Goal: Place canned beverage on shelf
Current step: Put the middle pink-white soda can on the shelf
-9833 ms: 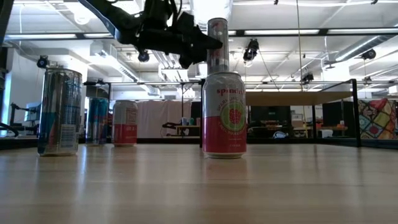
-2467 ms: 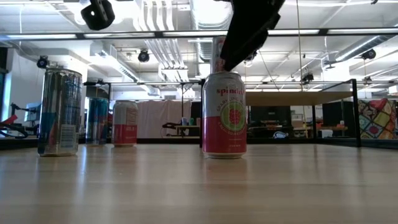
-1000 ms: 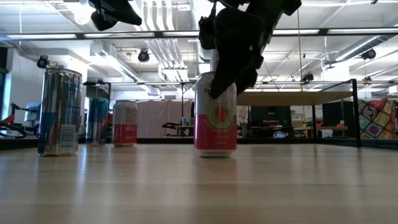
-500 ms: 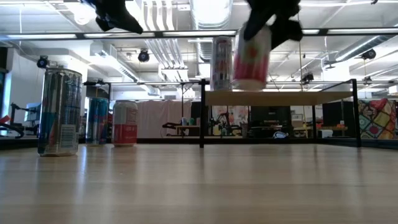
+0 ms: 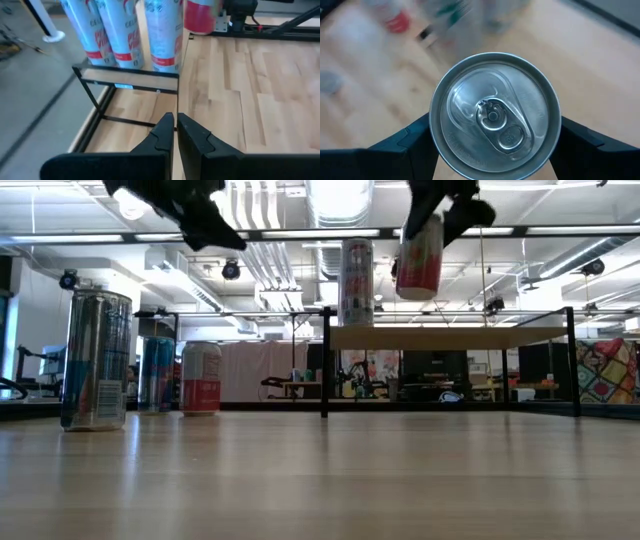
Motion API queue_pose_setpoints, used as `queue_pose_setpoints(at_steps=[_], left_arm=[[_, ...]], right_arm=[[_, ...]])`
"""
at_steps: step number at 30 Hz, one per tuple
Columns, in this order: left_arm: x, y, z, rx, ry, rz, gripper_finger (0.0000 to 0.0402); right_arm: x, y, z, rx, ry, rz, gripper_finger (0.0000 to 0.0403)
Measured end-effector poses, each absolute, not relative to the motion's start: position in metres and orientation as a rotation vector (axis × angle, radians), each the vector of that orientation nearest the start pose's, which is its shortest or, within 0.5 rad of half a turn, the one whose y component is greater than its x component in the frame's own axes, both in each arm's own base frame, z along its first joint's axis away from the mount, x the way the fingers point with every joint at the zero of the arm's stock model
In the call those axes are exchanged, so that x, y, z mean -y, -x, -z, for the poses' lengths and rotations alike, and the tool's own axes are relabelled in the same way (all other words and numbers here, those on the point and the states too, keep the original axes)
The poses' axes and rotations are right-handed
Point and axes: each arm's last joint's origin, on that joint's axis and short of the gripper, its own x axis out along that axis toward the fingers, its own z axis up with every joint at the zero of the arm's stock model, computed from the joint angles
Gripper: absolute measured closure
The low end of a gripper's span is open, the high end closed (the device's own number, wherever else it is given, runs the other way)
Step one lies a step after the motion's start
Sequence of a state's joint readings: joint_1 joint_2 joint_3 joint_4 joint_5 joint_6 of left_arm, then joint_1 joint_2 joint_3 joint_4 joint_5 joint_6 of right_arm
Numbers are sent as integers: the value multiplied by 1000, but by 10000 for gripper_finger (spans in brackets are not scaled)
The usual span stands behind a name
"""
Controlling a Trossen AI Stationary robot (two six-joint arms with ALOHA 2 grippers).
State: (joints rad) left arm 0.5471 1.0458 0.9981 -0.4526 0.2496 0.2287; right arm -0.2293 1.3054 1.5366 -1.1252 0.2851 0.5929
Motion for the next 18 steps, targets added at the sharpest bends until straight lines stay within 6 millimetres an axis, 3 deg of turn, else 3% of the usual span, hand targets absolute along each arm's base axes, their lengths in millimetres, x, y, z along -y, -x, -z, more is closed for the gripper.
queue_pose_setpoints(at_steps=[8,18], left_arm=[[-140,-190,-328,-459,39,-234,400],[-149,-198,-335,-442,139,-262,400]], right_arm=[[131,-226,-403,-738,-528,859,122],[207,-247,-393,-851,-479,708,122]])
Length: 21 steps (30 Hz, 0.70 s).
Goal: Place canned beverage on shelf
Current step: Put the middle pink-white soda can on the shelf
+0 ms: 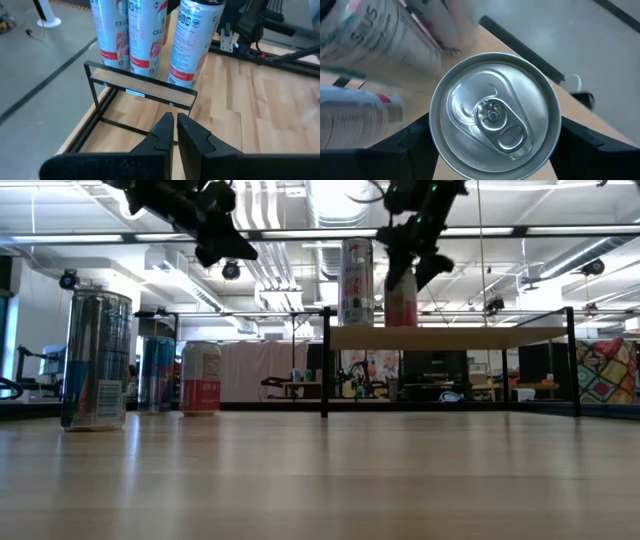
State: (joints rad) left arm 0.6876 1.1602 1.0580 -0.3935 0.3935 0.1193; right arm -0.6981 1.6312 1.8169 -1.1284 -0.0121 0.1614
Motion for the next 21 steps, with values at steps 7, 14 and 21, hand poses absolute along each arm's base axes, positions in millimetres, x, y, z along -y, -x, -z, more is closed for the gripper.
queue_pose_setpoints(at_steps=[7,14,21], left_arm=[[-148,-196,-338,-436,175,-303,400],[-149,-196,-338,-429,206,-351,400],[-149,-196,-338,-425,222,-357,400]], right_arm=[[240,-258,-392,-900,-419,565,122],[253,-261,-391,-947,-285,497,122],[255,-262,-389,-940,-254,406,104]])
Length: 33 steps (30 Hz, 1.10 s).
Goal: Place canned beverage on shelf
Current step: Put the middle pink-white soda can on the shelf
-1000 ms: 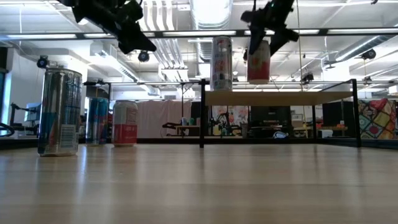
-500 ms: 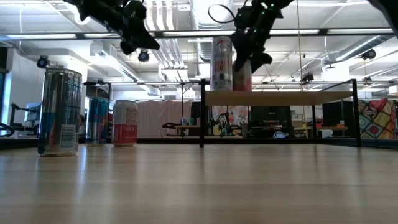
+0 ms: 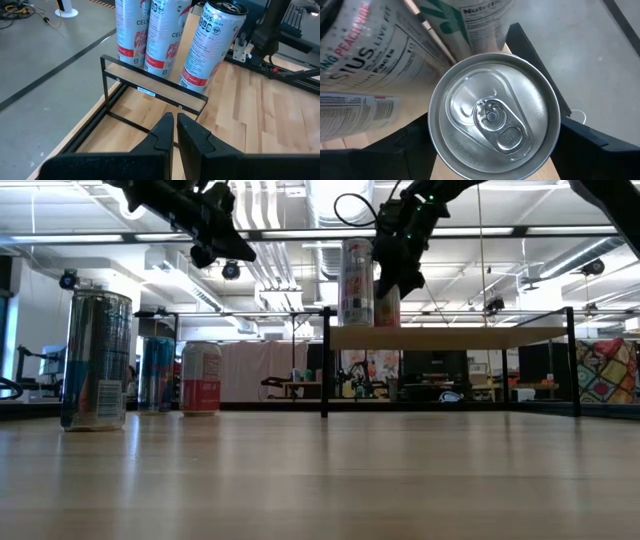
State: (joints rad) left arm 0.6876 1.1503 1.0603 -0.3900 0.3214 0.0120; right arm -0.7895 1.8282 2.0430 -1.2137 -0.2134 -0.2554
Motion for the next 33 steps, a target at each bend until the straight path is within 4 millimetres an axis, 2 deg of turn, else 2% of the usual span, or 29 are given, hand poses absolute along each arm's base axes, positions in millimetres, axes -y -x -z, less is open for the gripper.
queue_pose_setpoints(at_steps=[9,17,24,33], left_arm=[[-151,-196,-338,-424,212,-383,400],[-153,-199,-335,-437,217,-382,400],[-153,-200,-334,-438,222,-382,400],[-151,-194,-342,-404,186,-445,400]], right_arm=[[258,-259,-389,-941,-241,402,95],[258,-257,-390,-940,-238,410,53],[258,-256,-392,-932,-235,411,50],[243,-242,-415,-866,-226,439,49]])
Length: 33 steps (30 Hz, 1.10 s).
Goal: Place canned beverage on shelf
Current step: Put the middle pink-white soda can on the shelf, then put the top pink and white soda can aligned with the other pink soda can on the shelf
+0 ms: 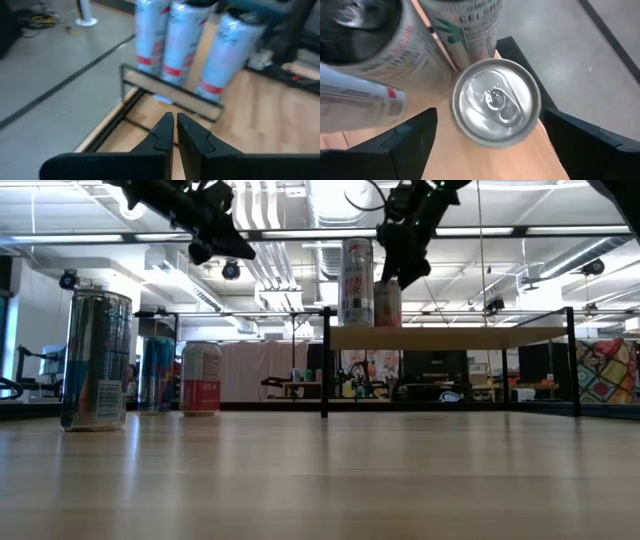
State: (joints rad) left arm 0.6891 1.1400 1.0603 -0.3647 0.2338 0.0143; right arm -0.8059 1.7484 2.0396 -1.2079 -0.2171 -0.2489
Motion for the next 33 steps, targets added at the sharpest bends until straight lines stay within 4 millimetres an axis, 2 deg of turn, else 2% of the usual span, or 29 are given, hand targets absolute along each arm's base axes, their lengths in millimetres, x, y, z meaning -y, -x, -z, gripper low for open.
queue_pose_setpoints(at_steps=[3,6,8,9,14,17,21,26,29,33], left_arm=[[-154,-190,-337,-489,133,-590,400],[-161,-184,-323,-668,96,-880,400],[-162,-180,-315,-732,134,-1024,400],[-161,-179,-314,-742,161,-1028,400],[-152,-182,-316,-702,250,-677,401],[-154,-169,-305,-778,356,-523,401],[-164,-161,-295,-693,497,-427,401],[-169,-165,-288,-713,510,-440,397],[-169,-168,-283,-748,545,-435,364],[-170,-168,-271,-835,626,-438,279]], right_arm=[[235,-234,-426,-829,-240,461,49],[227,-226,-436,-785,-294,519,49],[223,-222,-443,-749,-337,587,50],[220,-220,-447,-731,-353,622,52],[204,-212,-463,-659,-365,708,64],[195,-208,-471,-607,-382,714,71],[183,-205,-478,-575,-386,702,73],[173,-210,-482,-541,-376,668,74],[171,-212,-482,-539,-363,659,74],[172,-213,-480,-547,-365,659,74]])
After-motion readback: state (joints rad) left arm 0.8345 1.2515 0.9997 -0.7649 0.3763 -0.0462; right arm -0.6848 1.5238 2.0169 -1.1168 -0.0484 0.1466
